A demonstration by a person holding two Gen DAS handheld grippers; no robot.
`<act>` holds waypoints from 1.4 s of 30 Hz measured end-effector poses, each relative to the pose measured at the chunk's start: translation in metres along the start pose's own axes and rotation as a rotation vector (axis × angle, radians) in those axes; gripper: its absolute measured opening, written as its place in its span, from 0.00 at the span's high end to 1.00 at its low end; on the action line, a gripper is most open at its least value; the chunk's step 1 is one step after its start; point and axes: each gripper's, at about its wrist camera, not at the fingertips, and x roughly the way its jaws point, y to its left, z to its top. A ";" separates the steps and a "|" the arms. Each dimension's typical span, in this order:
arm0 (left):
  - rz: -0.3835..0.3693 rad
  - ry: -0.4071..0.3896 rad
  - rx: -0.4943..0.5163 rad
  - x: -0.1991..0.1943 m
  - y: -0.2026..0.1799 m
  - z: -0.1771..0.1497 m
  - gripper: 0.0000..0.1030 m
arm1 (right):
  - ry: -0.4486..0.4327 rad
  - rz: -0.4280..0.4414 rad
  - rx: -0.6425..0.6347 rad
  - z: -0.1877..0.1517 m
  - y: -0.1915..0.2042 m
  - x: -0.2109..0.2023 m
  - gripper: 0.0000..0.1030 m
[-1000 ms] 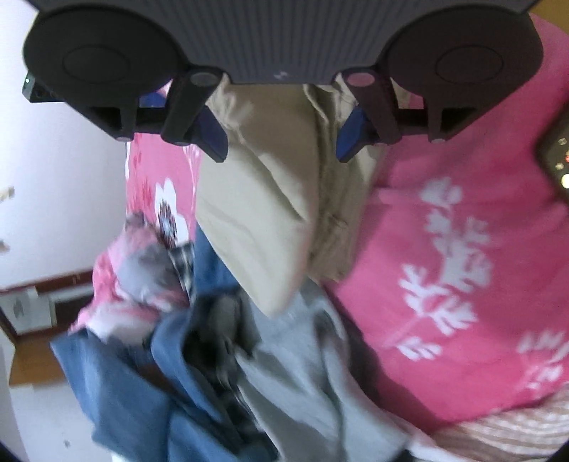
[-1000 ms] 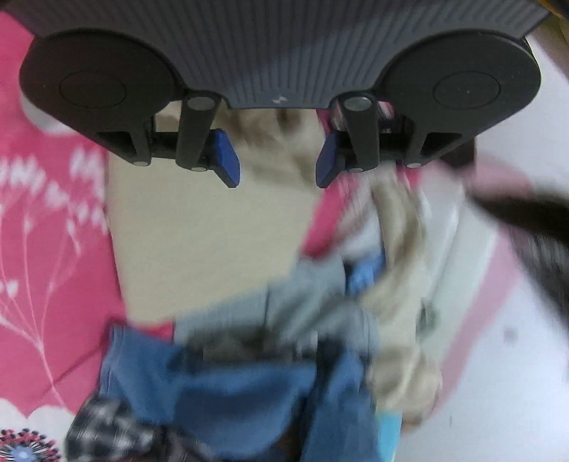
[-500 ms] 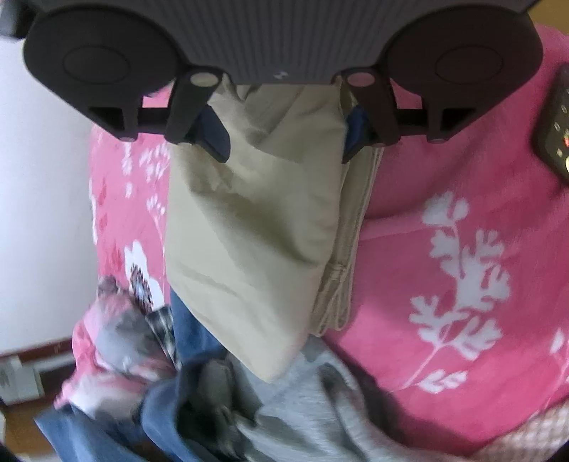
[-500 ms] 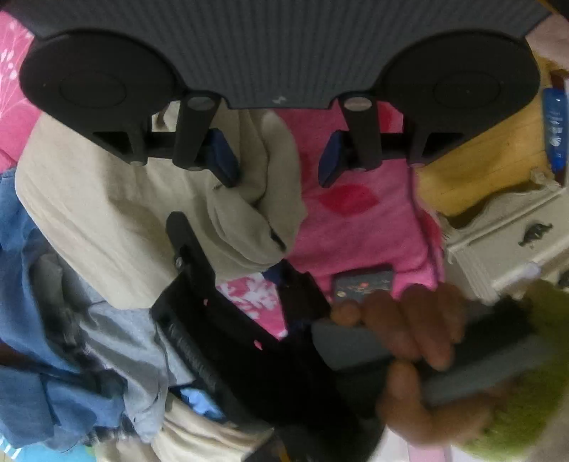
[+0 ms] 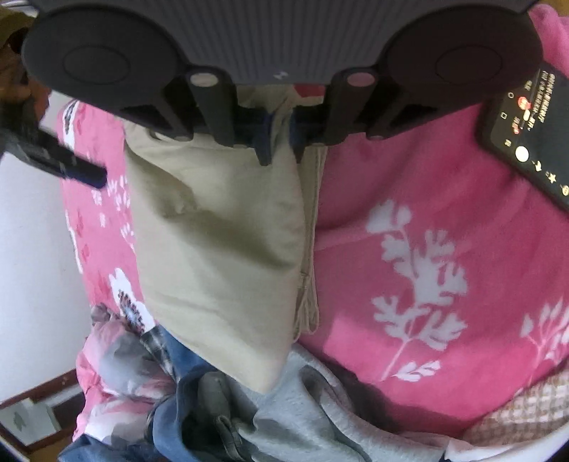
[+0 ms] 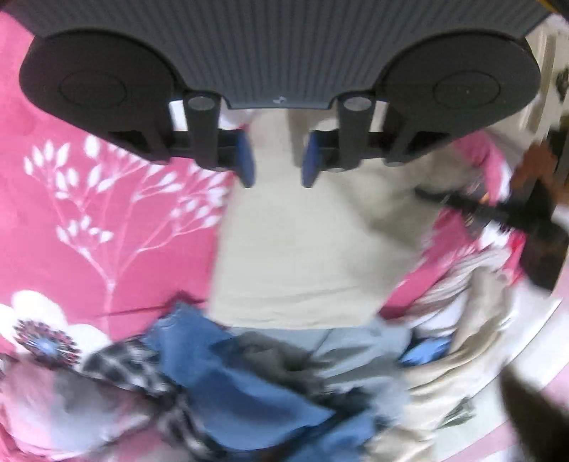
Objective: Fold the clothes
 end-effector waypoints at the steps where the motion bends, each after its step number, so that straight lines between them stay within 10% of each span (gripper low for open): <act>1: -0.001 -0.004 0.010 -0.002 -0.001 -0.001 0.89 | -0.017 0.000 0.010 0.005 -0.003 0.002 0.84; 6: 0.010 0.005 0.053 -0.006 -0.002 -0.007 0.88 | 0.034 0.222 -0.130 0.031 0.012 0.043 0.86; 9: 0.025 0.011 0.088 -0.004 -0.005 -0.007 0.87 | 0.069 0.180 -0.228 0.029 0.013 0.089 0.91; 14: 0.039 0.004 0.113 -0.005 -0.003 -0.012 0.78 | 0.003 0.103 -0.042 0.049 -0.006 0.101 0.95; 18: 0.078 -0.020 0.105 -0.008 -0.003 -0.014 0.60 | -0.010 0.205 -0.157 0.072 0.020 0.092 0.95; 23: 0.108 -0.060 0.146 -0.007 -0.008 -0.021 0.56 | 0.032 0.305 -0.375 0.125 0.053 0.134 0.59; 27: 0.096 -0.084 0.146 -0.006 -0.007 -0.026 0.63 | 0.219 0.377 -0.448 0.159 0.063 0.189 0.56; 30: 0.083 -0.093 0.167 -0.005 -0.010 -0.030 0.78 | 0.374 0.472 -0.440 0.173 0.067 0.214 1.00; 34: 0.070 -0.100 0.152 -0.003 -0.005 -0.032 0.79 | 0.313 0.532 -0.405 0.180 0.065 0.207 1.00; 42: 0.057 -0.091 0.123 -0.005 0.001 -0.032 0.73 | 0.255 0.381 -0.109 0.161 0.022 0.250 1.00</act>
